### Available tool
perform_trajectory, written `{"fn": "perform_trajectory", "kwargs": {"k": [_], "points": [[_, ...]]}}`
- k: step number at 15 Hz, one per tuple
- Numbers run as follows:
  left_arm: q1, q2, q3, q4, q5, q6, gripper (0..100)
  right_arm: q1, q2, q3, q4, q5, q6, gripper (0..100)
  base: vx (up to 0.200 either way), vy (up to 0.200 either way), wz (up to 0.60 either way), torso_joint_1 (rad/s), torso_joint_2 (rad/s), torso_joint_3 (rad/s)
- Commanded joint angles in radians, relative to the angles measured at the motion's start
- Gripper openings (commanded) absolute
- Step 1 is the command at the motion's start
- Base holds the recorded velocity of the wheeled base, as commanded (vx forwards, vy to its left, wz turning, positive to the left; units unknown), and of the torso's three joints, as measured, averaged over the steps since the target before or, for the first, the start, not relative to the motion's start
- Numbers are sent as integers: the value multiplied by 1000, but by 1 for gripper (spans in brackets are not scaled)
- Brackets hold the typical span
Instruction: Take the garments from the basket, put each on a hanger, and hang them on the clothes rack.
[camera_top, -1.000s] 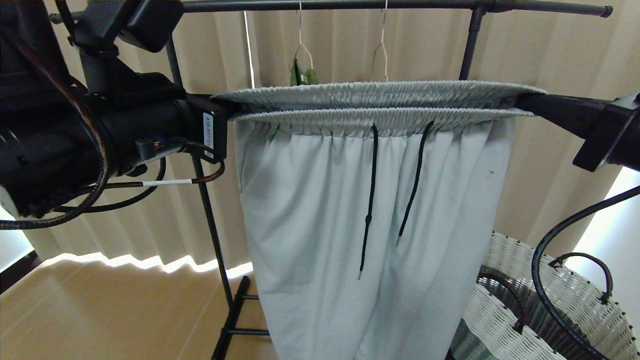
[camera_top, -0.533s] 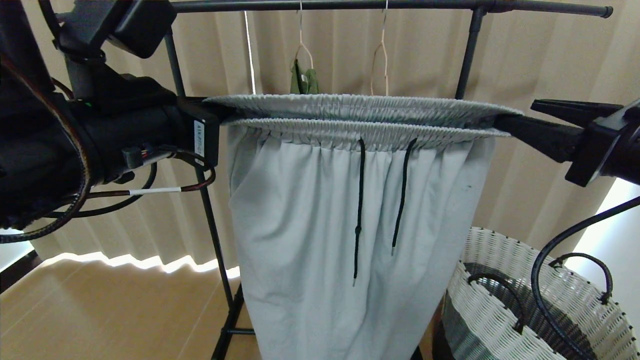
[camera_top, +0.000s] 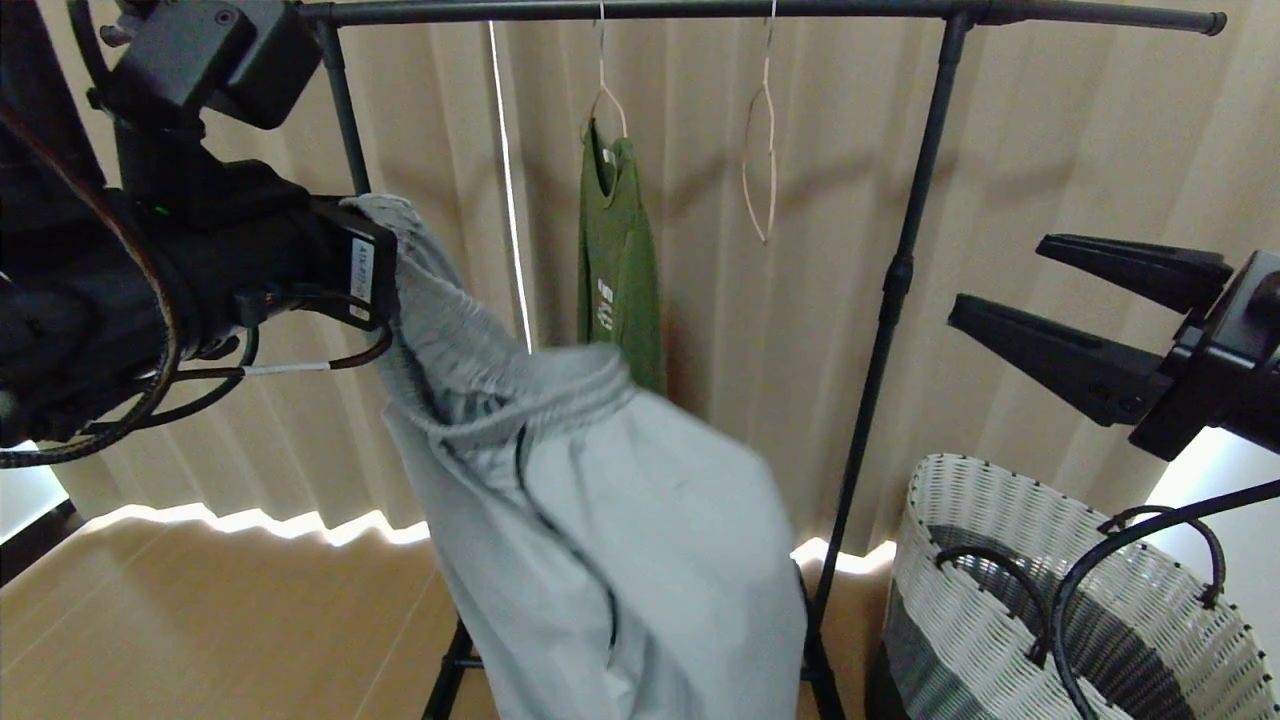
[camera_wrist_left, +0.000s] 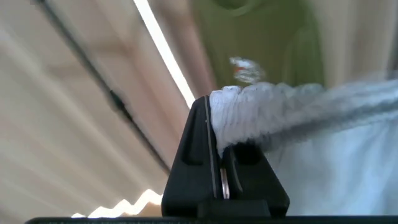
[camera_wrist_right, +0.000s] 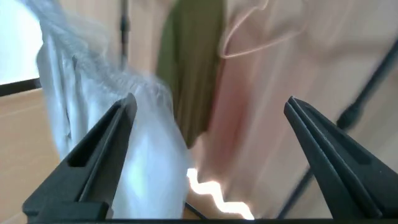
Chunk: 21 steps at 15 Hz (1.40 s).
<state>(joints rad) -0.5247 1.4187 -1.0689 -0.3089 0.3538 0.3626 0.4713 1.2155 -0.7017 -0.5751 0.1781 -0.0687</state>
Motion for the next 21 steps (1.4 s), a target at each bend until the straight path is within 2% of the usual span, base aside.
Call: {"fn": "perform_trajectory", "kwargs": {"k": [1, 5, 7, 9, 10, 12, 13, 16, 18, 19, 21], "points": [[2, 5, 0, -2, -3, -1, 0, 3, -1, 13, -6, 11, 0, 100, 0, 0, 0, 0, 0, 0], [6, -3, 47, 1, -1, 3, 0, -3, 2, 31, -12, -2, -8, 100, 0, 0, 0, 0, 0, 0], [41, -67, 130, 4, -1, 39, 0, -66, 1, 74, -2, -23, -17, 100, 0, 0, 0, 0, 0, 0], [83, -173, 238, 7, -1, 87, 0, -117, -14, 99, 72, -140, -69, 100, 0, 0, 0, 0, 0, 0], [98, -202, 264, 16, -1, 88, 0, -117, -19, 103, 109, -200, -79, 100, 0, 0, 0, 0, 0, 0], [134, -333, 389, 30, -18, 70, 0, -117, -42, 165, 172, -411, -80, 100, 0, 0, 0, 0, 0, 0], [135, -388, 452, 31, -22, 68, 0, -117, -54, 194, 164, -448, -80, 100, 0, 0, 0, 0, 0, 0], [141, -437, 527, 33, -24, 64, 0, -143, -114, 229, 162, -454, -83, 100, 0, 0, 0, 0, 0, 0], [169, -437, 549, 30, -50, -1, 0, -157, -145, 246, 162, -448, -88, 100, 0, 0, 0, 0, 0, 0], [169, -437, 549, 30, -50, -1, 0, -157, -145, 246, 162, -448, -88, 100, 0, 0, 0, 0, 0, 0], [215, -458, 570, 25, -144, -97, 0, -157, -146, 257, 120, -445, -86, 100, 0, 0, 0, 0, 0, 0]]}}
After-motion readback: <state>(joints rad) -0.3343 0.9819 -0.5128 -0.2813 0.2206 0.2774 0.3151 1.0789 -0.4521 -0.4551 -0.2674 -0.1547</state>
